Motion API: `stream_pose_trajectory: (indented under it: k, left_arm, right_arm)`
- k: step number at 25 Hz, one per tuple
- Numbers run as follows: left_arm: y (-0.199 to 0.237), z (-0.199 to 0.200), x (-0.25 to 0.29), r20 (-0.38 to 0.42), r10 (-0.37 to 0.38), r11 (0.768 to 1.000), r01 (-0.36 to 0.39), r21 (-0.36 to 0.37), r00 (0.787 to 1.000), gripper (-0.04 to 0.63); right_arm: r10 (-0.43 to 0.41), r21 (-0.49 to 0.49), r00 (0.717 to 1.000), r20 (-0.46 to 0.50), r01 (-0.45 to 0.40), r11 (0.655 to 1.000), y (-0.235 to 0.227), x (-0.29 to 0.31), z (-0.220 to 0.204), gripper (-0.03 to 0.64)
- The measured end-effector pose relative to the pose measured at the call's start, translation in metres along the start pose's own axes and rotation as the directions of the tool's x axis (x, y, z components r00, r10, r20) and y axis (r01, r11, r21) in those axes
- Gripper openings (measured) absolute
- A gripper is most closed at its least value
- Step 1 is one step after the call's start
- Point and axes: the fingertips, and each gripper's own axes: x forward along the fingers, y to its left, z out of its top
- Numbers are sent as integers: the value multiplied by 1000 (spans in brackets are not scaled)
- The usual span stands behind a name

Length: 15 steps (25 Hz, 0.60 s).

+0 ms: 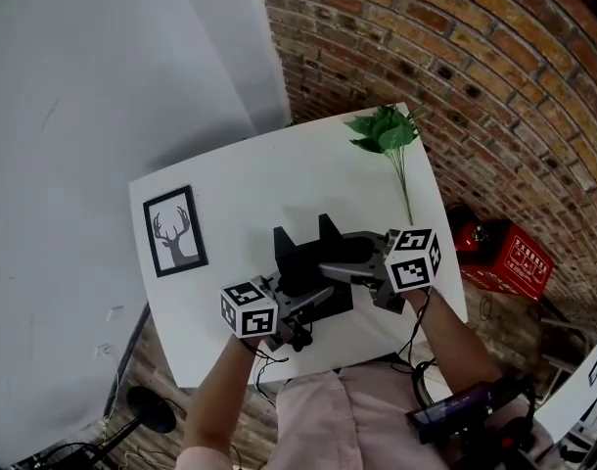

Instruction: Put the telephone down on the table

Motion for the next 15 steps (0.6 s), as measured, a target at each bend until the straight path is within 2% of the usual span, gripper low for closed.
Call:
stream_pose_trajectory:
  k: [15]
  left_arm:
    - [18,-23,11,-17,7,995,-9,-104,1000,167]
  right_arm:
    - [1,82,998,-55,3,997,-26,2,-25,221]
